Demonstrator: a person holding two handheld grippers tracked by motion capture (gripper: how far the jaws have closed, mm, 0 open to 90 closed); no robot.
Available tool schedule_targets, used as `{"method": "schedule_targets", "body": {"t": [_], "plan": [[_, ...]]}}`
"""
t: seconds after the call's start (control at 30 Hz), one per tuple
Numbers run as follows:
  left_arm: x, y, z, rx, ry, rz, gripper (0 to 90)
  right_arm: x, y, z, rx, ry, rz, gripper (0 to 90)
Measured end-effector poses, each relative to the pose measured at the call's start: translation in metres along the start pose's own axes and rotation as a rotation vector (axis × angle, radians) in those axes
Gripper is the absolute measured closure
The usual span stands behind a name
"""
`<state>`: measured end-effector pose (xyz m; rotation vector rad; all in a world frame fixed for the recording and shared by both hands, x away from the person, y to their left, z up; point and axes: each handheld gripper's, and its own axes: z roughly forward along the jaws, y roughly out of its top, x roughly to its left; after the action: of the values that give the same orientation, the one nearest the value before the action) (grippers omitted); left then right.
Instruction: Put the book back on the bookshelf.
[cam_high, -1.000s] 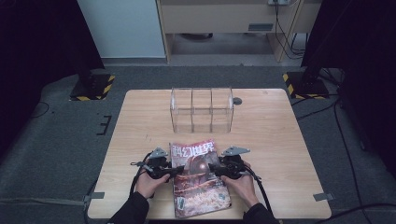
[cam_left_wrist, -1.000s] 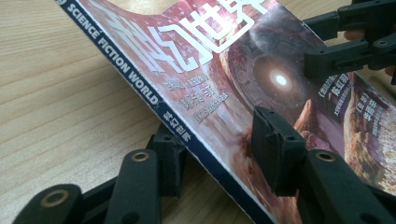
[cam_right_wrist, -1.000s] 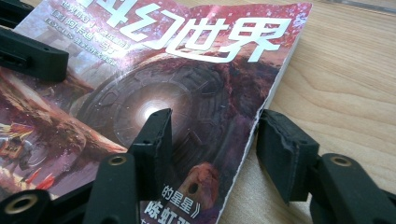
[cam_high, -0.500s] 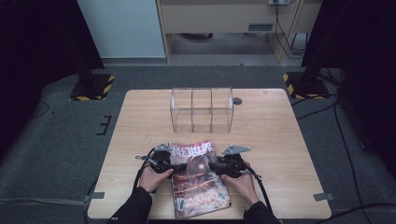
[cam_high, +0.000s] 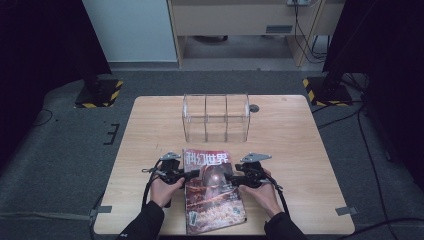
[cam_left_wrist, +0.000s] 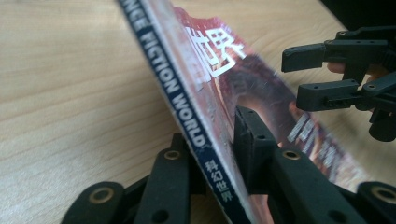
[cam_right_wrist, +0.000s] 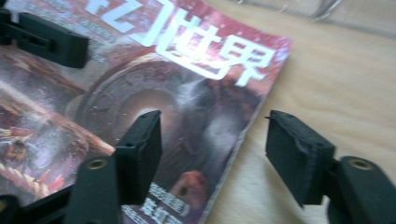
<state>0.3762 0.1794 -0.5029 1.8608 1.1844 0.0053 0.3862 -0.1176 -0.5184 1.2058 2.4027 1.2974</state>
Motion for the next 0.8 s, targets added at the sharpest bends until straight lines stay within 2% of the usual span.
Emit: {"method": "schedule_targets", "body": {"t": [0.1,0.17,0.27,0.43,0.57,0.67,0.8], "plan": [[-0.002,0.003,-0.003,-0.007,-0.004,-0.013,77.0,-0.007,0.007,-0.011,-0.008,-0.031,0.002,27.5],[-0.003,0.005,-0.005,-0.010,-0.002,-0.013,77.6,-0.015,0.011,-0.020,-0.004,-0.054,0.022,25.2],[-0.004,0.009,-0.009,-0.021,-0.007,-0.019,78.9,-0.028,0.010,-0.031,0.005,-0.107,0.019,20.6],[-0.006,0.017,-0.018,-0.048,-0.024,-0.035,81.6,-0.051,-0.002,-0.049,0.059,-0.197,0.005,16.3],[-0.008,0.025,-0.024,-0.063,-0.033,-0.034,83.4,-0.070,-0.016,-0.064,0.060,-0.246,0.032,13.2],[-0.010,0.030,-0.028,-0.073,-0.032,-0.021,83.6,-0.082,-0.025,-0.074,0.076,-0.281,0.041,11.6],[-0.013,0.035,-0.033,-0.085,-0.028,-0.009,83.8,-0.090,-0.032,-0.081,0.090,-0.305,0.046,10.0]]}}
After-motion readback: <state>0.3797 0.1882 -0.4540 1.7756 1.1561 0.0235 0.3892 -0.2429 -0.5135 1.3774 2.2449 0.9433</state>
